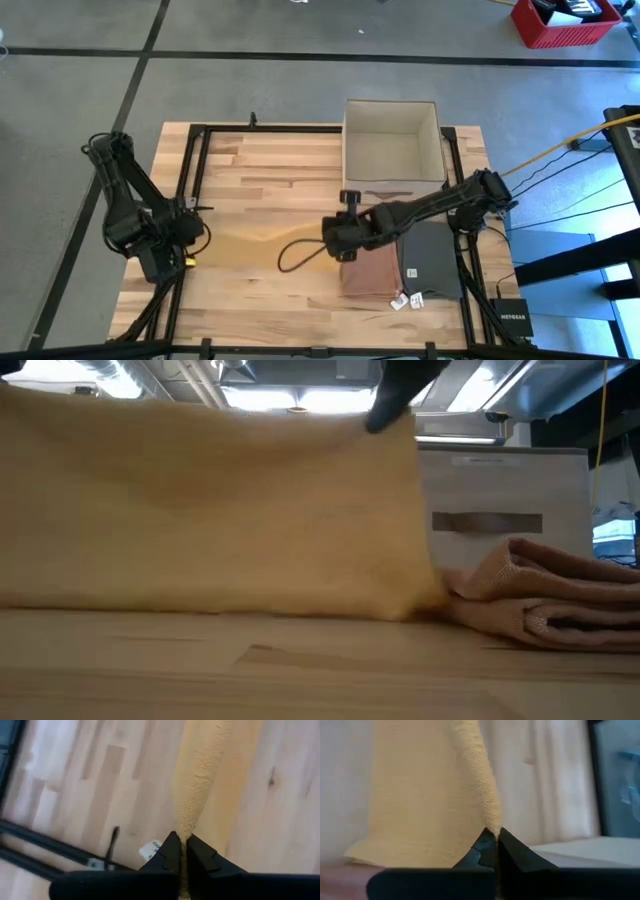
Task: Fold towel
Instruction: Fold the yellow towel
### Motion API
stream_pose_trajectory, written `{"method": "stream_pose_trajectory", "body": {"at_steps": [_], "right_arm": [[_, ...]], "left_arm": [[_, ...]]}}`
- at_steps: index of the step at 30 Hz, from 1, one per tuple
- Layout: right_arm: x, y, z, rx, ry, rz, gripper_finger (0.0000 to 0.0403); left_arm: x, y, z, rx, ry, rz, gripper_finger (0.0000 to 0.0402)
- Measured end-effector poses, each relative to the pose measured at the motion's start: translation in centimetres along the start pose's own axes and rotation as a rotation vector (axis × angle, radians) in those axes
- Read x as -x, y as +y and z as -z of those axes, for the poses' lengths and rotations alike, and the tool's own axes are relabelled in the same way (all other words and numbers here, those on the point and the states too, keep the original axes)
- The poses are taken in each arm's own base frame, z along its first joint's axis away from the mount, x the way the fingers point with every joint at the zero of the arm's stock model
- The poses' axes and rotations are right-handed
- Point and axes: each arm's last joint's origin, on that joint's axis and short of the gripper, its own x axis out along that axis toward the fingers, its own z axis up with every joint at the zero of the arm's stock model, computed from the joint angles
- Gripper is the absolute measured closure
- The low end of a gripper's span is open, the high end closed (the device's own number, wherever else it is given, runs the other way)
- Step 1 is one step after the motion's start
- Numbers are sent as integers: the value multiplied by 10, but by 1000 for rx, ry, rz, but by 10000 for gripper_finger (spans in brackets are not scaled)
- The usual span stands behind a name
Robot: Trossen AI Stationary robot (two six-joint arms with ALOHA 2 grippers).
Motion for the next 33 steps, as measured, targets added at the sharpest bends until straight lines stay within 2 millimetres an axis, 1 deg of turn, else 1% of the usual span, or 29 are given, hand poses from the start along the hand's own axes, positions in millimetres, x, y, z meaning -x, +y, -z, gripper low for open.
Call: {"method": "stream_pose_trajectory", "body": {"at_steps": [3,7,10,12,14,16,20,22,24,29,31,33], "right_arm": [[-8,-15,-2,9,10,90,398],[-15,-40,-4,-15,18,196,399],[-15,-47,-4,-59,13,219,398],[-8,-36,-4,-57,-8,196,399],[-5,-12,-2,-22,-40,150,399],[-9,15,3,6,-73,111,398],[-26,68,22,75,-97,25,396],[-32,89,32,94,-94,-5,397],[-33,106,40,95,-92,-49,396],[-17,132,46,82,-126,-183,397],[-14,136,47,93,-131,-203,397],[-10,133,42,84,-141,-177,397]], "left_arm": [[1,5,-1,-10,-56,-2,402],[5,12,-4,-5,-175,-15,401],[6,14,-5,-17,-199,-20,401],[4,10,-3,-34,-170,-23,401],[-3,0,2,-66,-126,-26,401],[-13,-13,10,-104,-91,-24,401],[-42,-47,30,-143,-14,15,401],[-52,-64,40,-137,-3,53,401],[-59,-80,48,-120,-4,98,401],[-61,-112,64,-62,3,258,401],[-59,-116,67,-45,5,294,401],[-57,-113,66,-21,-1,278,401]]}}
